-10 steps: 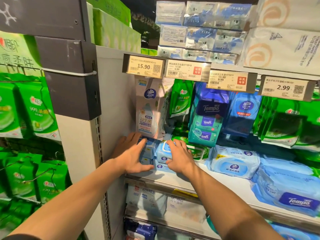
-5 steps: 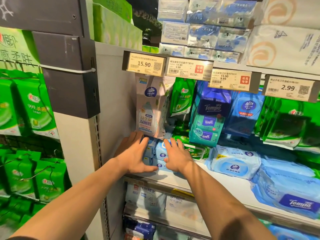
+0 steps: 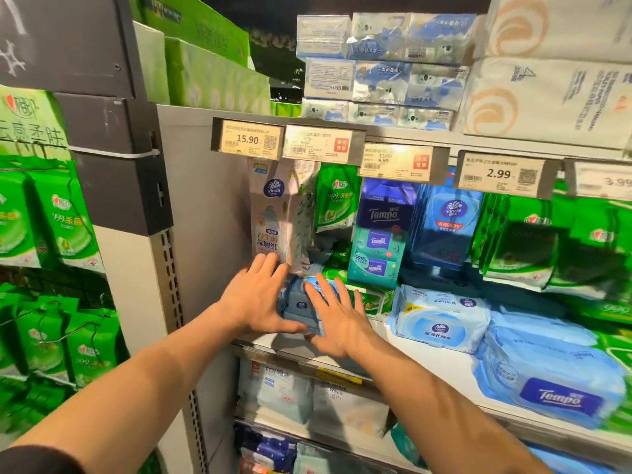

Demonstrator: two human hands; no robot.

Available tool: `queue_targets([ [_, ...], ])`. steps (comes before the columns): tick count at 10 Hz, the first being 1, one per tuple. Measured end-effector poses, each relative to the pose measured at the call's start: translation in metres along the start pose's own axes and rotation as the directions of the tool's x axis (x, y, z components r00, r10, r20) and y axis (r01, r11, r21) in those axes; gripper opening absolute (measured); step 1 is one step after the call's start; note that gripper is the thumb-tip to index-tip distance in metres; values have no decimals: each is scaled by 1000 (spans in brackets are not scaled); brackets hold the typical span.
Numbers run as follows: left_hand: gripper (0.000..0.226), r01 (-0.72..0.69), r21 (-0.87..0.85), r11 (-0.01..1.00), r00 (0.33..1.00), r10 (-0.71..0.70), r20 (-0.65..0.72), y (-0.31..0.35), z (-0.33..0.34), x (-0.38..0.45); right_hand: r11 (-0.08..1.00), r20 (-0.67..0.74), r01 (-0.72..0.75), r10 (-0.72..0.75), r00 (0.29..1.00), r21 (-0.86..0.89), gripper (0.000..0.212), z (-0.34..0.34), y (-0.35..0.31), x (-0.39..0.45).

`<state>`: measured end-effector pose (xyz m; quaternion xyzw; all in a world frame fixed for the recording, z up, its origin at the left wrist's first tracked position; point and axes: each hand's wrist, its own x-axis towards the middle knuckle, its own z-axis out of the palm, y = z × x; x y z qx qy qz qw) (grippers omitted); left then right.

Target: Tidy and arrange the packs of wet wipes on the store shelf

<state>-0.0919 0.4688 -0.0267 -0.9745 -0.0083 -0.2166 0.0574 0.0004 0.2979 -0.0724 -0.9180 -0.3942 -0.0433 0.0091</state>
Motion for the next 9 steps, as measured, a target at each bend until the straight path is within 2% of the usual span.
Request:
queue_targets([
  [1,107,49,61,997,999,-48,-12,26,-11,-4,993,20,-52,50,999,109,98,-2,21,-19],
  [2,102,111,77,991,993,-108,-44,53,-20,-14,935,17,-155,158,987,318,94,3,32,-26],
  [3,104,158,79,984,987,-155,-43,66,-30,-27,794,134,-191,139,981,577,90,9,30,-25],
  [4,106,196,128,972,981,-195,-24,70,-47,-35,687,145,-190,124,982,701,91,9,22,-24],
  [5,107,189,157,969,982,-187,-25,74,-60,-33,632,159,-205,130,979,747,85,17,21,-14],
  [6,107,202,151,968,979,-199,-38,82,-68,-30,544,200,-234,122,972,806,57,16,19,-13],
  [7,107,172,152,973,985,-169,-28,93,-74,-31,332,144,-178,126,982,926,33,0,4,-21],
  [8,109,147,125,981,989,-145,-23,106,-80,-35,376,136,-158,84,987,913,46,-7,5,-32],
  [9,104,159,-70,985,985,-163,-53,119,-84,-45,703,-56,-6,65,996,711,68,9,21,-54],
])
